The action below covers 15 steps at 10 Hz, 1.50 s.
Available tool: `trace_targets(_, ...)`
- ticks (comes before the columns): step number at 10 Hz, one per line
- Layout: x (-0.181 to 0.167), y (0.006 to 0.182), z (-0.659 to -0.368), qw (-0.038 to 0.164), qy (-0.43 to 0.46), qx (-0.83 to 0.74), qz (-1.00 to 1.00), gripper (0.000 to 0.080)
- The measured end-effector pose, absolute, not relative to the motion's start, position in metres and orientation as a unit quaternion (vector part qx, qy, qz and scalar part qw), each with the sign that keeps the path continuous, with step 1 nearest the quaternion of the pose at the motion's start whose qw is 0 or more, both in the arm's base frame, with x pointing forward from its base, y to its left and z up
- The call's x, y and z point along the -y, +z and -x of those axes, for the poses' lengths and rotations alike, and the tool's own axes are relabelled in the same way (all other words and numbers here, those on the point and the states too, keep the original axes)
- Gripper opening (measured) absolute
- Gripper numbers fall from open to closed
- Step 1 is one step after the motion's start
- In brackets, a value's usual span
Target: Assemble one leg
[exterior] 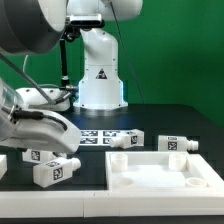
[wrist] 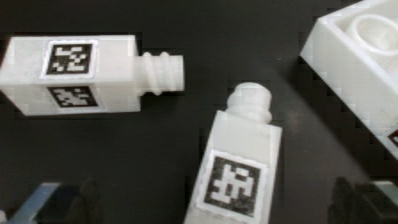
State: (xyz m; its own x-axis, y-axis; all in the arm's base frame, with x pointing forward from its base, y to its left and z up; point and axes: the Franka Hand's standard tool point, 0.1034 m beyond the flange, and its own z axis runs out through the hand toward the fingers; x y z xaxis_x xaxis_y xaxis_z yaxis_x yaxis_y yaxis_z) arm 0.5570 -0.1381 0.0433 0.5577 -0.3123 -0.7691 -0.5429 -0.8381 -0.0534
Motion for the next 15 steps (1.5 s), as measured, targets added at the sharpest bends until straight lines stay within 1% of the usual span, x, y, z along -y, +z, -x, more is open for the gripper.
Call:
trace_targets(1, 0.142, 0.032, -0.554, 0.146, 0.411, -0.257, 0.863, 0.0648)
trace_targets(3, 0.137, 0.027, -0.552, 0.138, 0.406, -0.278, 0.86, 0.0648)
trace_targets(4, 0.138, 0.016, -0.552, 0.133, 0.404, -0.286, 0.858, 0.0648)
trace_targets(5, 0.139, 0.01, -0.553, 0.132, 0.4, -0.289, 0.86, 0.0648)
trace_targets(7, 0.135, 0.005, -0.553, 0.134, 0.4, -0.293, 0.858, 0.0648)
trace_targets(9, 0.13, 0.004, -0.555, 0.133, 0.398, -0.287, 0.861, 0.0648)
trace_targets(10, 0.131, 0.004, -0.555, 0.134, 0.398, -0.288, 0.861, 0.0503)
trace_targets(11, 0.13, 0.004, -0.555, 0.134, 0.398, -0.287, 0.861, 0.0503)
trace_targets(12, 0.13, 0.004, -0.555, 0.133, 0.398, -0.287, 0.861, 0.0366)
trace_targets(13, 0.13, 0.004, -0.556, 0.133, 0.396, -0.287, 0.862, 0.0282)
trace_targets(14, 0.124, 0.011, -0.563, 0.132, 0.388, -0.287, 0.866, 0.0283)
trace_targets(15, 0.107, 0.032, -0.576, 0.133, 0.376, -0.277, 0.874, 0.0283)
